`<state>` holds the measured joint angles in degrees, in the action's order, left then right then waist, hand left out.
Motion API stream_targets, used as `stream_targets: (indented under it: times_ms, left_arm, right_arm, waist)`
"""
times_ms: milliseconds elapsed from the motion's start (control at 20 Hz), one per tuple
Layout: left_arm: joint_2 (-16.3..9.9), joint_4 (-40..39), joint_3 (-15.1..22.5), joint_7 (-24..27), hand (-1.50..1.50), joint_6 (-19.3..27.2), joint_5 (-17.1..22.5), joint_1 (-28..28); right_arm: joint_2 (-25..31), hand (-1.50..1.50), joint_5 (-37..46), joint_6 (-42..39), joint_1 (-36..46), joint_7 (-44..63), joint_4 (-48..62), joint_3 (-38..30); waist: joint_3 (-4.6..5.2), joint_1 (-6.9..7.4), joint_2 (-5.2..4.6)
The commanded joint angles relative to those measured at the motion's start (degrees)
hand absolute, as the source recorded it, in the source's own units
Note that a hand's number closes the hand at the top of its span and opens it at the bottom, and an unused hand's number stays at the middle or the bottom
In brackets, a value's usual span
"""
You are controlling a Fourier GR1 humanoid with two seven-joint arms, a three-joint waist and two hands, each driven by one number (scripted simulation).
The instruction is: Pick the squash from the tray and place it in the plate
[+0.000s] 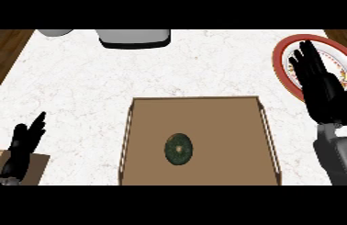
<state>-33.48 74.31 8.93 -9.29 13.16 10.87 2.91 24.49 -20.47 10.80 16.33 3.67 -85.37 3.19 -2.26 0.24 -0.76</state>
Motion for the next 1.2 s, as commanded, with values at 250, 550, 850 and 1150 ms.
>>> stream_targets:
  times_ms: [250, 550, 850, 1150]
  left_arm:
    - [9.69, 9.14, 0.34, -1.33, 0.0, -2.24, 7.98, 3.39]
    - [10.29, 14.59, 0.66, 0.5, 0.0, -4.97, 11.54, 7.77]
    - [12.25, 19.37, 3.08, -3.2, 0.0, -1.59, 9.58, 7.47]
    - [14.25, 21.07, 5.39, -3.05, 0.0, 0.55, 6.62, 8.29]
  right_arm:
    - [1.24, 1.5, 10.3, 9.72, 4.4, -2.45, -10.76, 1.03]
    - [-1.54, -1.5, 24.93, 27.81, -7.0, -2.79, -10.86, 2.3]
    - [-4.8, -1.5, 33.31, 31.69, -16.31, -3.11, -20.09, 11.96]
    - [2.7, -1.5, 43.9, 24.54, -21.08, 11.54, -22.62, 20.03]
  waist:
    - [2.66, -2.82, 2.08]
    - [2.51, -5.64, 1.48]
    - [2.51, -4.99, 1.27]
    - [2.97, -3.84, 0.91]
